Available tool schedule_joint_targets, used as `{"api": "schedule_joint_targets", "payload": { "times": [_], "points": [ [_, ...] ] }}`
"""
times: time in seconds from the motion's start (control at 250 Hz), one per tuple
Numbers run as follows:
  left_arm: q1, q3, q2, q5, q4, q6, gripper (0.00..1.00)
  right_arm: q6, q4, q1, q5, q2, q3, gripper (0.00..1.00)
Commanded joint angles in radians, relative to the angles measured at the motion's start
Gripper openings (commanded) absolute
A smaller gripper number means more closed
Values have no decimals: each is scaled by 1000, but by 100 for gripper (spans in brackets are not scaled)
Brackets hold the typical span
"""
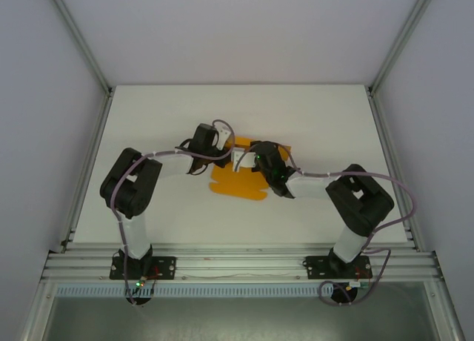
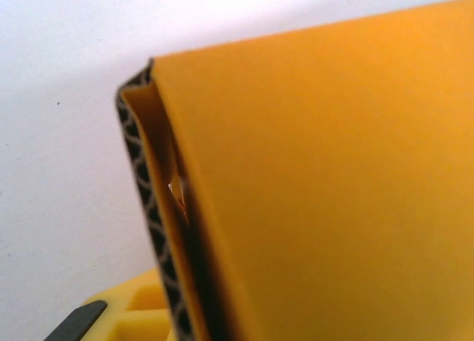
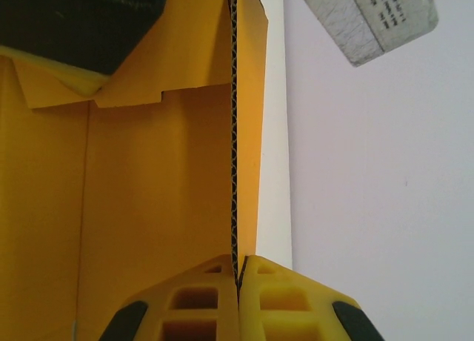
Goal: Assemble paper box
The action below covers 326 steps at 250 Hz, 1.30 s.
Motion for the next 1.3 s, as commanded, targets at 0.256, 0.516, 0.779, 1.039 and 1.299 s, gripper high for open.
{"api": "schedule_joint_targets", "payload": {
  "times": [0.256,0.516,0.779,1.039,1.299],
  "points": [
    [-16,-50,-26,58,158,34,38,49,-181,14,-111,28,-38,0],
    [-10,-120,-128,39,105,79,41,18,-59,-2,-93,-8,-68,0],
    [63,-191,-197,143,139,41,50,-25,-43,-8,-71,-44,-72,0],
    [68,-135,-118,265,53,52,49,14,-21,-9,-78,-15,-39,0],
    [70,-128,-145,238,-19,109,53,-56,-2,-18,-81,-49,-31,0]
  ]
}}
